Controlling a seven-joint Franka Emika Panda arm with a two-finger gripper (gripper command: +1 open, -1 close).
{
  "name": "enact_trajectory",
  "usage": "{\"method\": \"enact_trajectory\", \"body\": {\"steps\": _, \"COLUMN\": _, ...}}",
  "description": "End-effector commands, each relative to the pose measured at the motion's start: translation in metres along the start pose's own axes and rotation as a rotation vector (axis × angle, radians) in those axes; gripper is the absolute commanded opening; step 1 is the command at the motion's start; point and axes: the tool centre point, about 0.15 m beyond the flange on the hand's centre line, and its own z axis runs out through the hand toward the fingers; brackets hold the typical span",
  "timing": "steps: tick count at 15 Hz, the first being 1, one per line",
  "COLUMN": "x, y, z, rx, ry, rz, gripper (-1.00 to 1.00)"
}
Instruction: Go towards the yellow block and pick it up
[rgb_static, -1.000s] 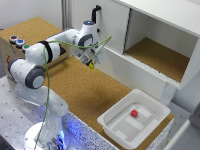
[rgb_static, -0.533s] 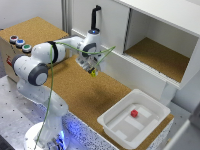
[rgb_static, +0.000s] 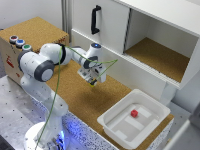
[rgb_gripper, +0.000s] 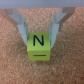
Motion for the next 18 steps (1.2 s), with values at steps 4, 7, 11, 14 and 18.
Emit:
{"method": "enact_trajectory", "body": {"steps": 4, "x": 0.014, "y": -0.002, "z": -0.036, "rx": -0.017, "ry": 0.018, "rz": 0.021, "gripper": 1.00}}
{"method": "enact_trajectory", "body": {"steps": 7, "x": 0.028, "y": -0.013, "z": -0.089, "rx": -0.040, "ry": 0.081, "rz": 0.015, "gripper": 1.00}}
{"method": "enact_trajectory", "body": {"steps": 11, "x": 0.046, "y": -0.045, "z": -0.158, "rx": -0.005, "ry": 0.170, "rz": -0.036, "gripper": 1.00}}
{"method": "enact_trajectory", "body": {"steps": 14, "x": 0.063, "y": -0.072, "z": -0.216, "rx": 0.035, "ry": 0.187, "rz": -0.134, "gripper": 1.00}}
{"method": "enact_trajectory", "body": {"steps": 18, "x": 0.084, "y": -0.099, "z": -0.283, "rx": 0.099, "ry": 0.215, "rz": -0.247, "gripper": 1.00}}
